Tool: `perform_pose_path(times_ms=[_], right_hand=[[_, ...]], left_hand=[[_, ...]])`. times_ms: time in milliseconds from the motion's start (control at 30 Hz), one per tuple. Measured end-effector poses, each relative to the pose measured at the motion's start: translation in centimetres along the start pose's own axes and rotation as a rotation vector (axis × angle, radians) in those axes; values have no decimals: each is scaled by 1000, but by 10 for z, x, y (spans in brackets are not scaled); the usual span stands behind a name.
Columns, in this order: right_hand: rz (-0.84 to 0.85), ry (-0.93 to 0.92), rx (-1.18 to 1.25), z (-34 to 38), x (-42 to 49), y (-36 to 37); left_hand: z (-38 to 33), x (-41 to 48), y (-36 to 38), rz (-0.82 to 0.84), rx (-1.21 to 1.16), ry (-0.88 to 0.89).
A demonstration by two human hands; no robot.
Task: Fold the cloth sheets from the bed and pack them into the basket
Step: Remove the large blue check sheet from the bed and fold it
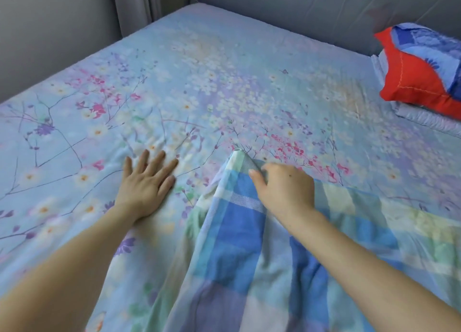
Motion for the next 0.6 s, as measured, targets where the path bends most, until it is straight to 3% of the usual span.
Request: perform_pose_path(times_ms=[133, 300, 367, 533, 600], right_hand=[[70, -169, -181, 59, 52, 41], [289, -188, -279, 68, 62, 76], [272, -89, -139, 60, 76, 57], [-1, 185, 629, 50, 127, 6], [95, 117, 425, 51, 120, 35]], left_hand=[[9, 10, 9, -109, -77, 58], [14, 7, 20, -198, -131, 69], [16, 7, 20, -224, -159, 70], [16, 7, 21, -266, -181, 77], [16, 7, 20, -284, -198, 67]])
Point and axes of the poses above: each hand's wrist, its own x-axis towards the middle knuckle, its own y-axis out of the palm, z = x × y, the point moved 4 cm from there along x, towards the middle knuckle, and after that the axes turned 13 degrees about -z, right-handed, at the moved point
